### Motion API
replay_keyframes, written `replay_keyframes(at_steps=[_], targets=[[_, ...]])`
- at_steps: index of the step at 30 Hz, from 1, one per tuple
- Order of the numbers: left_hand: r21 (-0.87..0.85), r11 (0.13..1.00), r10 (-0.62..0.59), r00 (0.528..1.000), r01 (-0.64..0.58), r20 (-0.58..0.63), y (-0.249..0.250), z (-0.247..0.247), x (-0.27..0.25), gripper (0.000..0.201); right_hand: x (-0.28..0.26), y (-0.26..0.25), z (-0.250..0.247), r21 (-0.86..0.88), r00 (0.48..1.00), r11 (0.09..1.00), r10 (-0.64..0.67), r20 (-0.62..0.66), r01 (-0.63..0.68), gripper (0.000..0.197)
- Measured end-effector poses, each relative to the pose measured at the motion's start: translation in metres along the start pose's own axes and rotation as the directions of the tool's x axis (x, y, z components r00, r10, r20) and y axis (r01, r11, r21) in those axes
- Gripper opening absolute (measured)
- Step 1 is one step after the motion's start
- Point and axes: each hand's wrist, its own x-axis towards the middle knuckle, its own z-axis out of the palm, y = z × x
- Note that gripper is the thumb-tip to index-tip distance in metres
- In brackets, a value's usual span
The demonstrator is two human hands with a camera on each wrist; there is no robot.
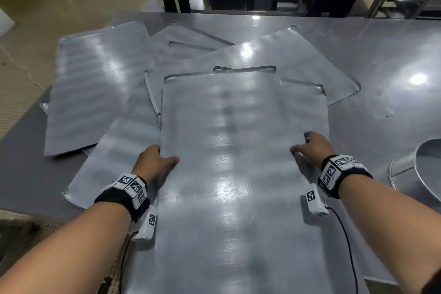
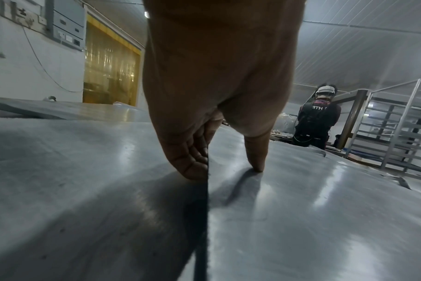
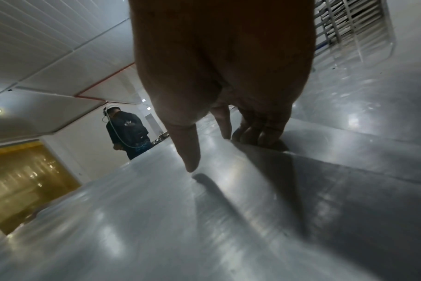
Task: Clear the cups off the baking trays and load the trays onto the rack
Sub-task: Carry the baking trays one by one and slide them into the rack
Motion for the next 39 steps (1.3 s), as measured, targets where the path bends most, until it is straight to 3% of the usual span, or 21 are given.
replay_keyframes(at_steps=[3, 9, 11, 15, 25, 33, 39], targets=[[0.0, 1.0, 0.017, 1.0, -0.017, 0.0, 0.003, -0.003, 0.001, 0.036, 0.002, 0.0, -0.003, 0.145, 0.998, 0.988, 0.05, 0.034, -0.055, 0.082], [0.05, 0.993, 0.106, 0.994, -0.107, 0.015, 0.023, -0.02, 0.009, 0.028, -0.01, 0.013, -0.01, 0.31, 0.991, 0.941, 0.127, 0.044, -0.135, 0.071], [0.097, 0.987, 0.127, 0.991, -0.13, 0.042, 0.032, -0.024, 0.019, 0.034, -0.014, 0.022, -0.011, 0.335, 0.99, 0.931, 0.139, 0.037, -0.143, 0.072], [0.208, 0.961, 0.166, 0.982, -0.182, 0.09, 0.058, -0.024, 0.041, 0.049, -0.023, 0.041, -0.02, 0.348, 0.986, 0.925, 0.165, -0.012, -0.151, 0.076], [0.271, 0.925, 0.23, 0.96, -0.266, 0.159, 0.106, 0.006, 0.07, 0.051, -0.04, 0.071, -0.031, 0.364, 0.97, 0.916, 0.22, -0.1, -0.17, 0.071], [0.284, 0.931, 0.194, 0.97, -0.229, 0.146, 0.098, 0.009, 0.071, 0.04, -0.027, 0.07, -0.019, 0.345, 0.977, 0.924, 0.2, -0.074, -0.163, 0.058], [0.274, 0.923, 0.242, 0.962, -0.27, 0.129, 0.103, 0.009, 0.067, 0.032, -0.018, 0.073, -0.02, 0.318, 0.978, 0.935, 0.194, -0.082, -0.158, 0.053]])
